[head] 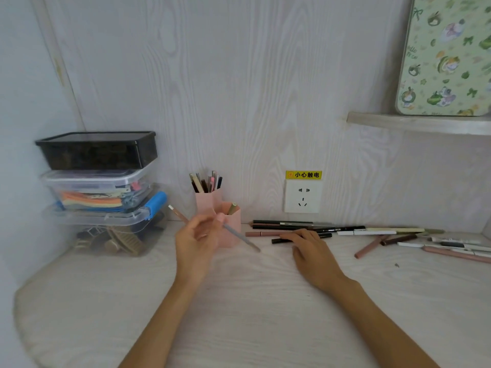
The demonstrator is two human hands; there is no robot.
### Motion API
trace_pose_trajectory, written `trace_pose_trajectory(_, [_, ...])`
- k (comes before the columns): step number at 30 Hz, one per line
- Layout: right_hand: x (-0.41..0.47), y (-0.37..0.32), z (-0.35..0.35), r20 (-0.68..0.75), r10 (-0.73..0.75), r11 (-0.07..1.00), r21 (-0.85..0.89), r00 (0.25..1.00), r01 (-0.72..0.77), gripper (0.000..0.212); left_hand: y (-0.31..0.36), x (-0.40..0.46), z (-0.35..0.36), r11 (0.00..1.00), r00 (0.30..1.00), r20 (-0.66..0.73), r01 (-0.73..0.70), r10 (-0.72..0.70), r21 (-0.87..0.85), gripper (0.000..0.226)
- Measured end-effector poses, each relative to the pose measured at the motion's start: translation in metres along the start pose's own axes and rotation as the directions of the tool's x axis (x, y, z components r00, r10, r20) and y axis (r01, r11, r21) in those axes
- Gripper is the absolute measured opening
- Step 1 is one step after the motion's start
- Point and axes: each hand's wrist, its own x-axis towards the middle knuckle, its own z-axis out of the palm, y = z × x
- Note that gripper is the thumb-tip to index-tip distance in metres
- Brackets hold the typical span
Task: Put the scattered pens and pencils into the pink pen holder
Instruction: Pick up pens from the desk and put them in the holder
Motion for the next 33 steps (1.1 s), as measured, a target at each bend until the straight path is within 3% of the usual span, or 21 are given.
trace_pose_trajectory(4, [0.001, 0.000, -0.001, 0.027, 0.037, 0.999, -0.004, 0.999, -0.037, 0.041, 0.020, 0.012, -0.018, 0.973, 0.946, -0.271, -0.209, 0.176, -0.095, 0.004])
trace_pose_trajectory(7, [0.002, -0.001, -0.002, 0.048, 0.046, 0.999, -0.013, 0.998, -0.046, 0.040, 0.031, 0.027, -0.031, 0.924, 0.877, -0.310, -0.383, 0.368, 0.015, 0.011])
trace_pose_trajectory(10, [0.002, -0.001, -0.002, 0.058, 0.047, 0.999, -0.020, 0.997, -0.046, 0.040, 0.025, 0.027, -0.031, 0.903, 0.885, -0.208, -0.375, 0.416, 0.211, 0.020])
trace_pose_trajectory(14, [0.003, -0.001, -0.003, 0.061, 0.053, 0.998, -0.018, 0.997, -0.052, 0.039, -0.011, -0.005, -0.023, 0.913, 0.969, 0.074, -0.249, 0.237, 0.323, 0.026])
trace_pose_trajectory(18, [0.003, 0.000, -0.003, 0.063, 0.053, 0.999, 0.002, 0.997, -0.053, 0.039, -0.029, -0.015, -0.030, 0.795, 0.951, 0.301, -0.233, 0.066, 0.560, 0.012])
trace_pose_trajectory(21, [0.002, 0.000, -0.003, 0.063, 0.049, 0.999, 0.011, 0.997, -0.049, 0.038, -0.005, -0.006, -0.031, 0.815, 0.949, 0.188, -0.315, 0.254, 0.486, 0.023])
trace_pose_trajectory(23, [0.002, 0.000, -0.004, 0.065, 0.051, 0.999, 0.009, 0.997, -0.052, 0.038, 0.017, 0.012, -0.036, 0.639, 0.898, 0.185, -0.418, 0.400, 0.646, 0.026])
trace_pose_trajectory(24, [0.003, 0.000, -0.004, 0.068, 0.051, 0.999, 0.010, 0.996, -0.052, 0.038, 0.030, 0.024, -0.041, 0.539, 0.891, 0.222, -0.421, 0.395, 0.730, 0.024])
trace_pose_trajectory(27, [0.003, 0.000, -0.004, 0.072, 0.046, 0.999, 0.007, 0.996, -0.047, 0.038, 0.064, 0.062, -0.060, 0.276, 0.918, 0.392, -0.391, 0.056, 0.878, 0.020])
trace_pose_trajectory(30, [0.003, -0.001, -0.004, 0.077, 0.048, 0.999, -0.006, 0.996, -0.047, 0.038, 0.081, 0.089, -0.056, -0.031, 0.833, 0.510, -0.528, -0.216, 0.849, 0.018])
trace_pose_trajectory(31, [0.002, -0.001, -0.004, 0.080, 0.052, 0.999, -0.003, 0.995, -0.052, 0.038, 0.082, 0.094, -0.048, -0.067, 0.793, 0.548, -0.582, -0.267, 0.810, 0.018])
trace_pose_trajectory(33, [0.002, -0.001, -0.005, 0.083, 0.058, 0.998, 0.007, 0.995, -0.059, 0.038, 0.075, 0.102, -0.033, -0.045, 0.695, 0.596, -0.665, -0.403, 0.745, 0.023])
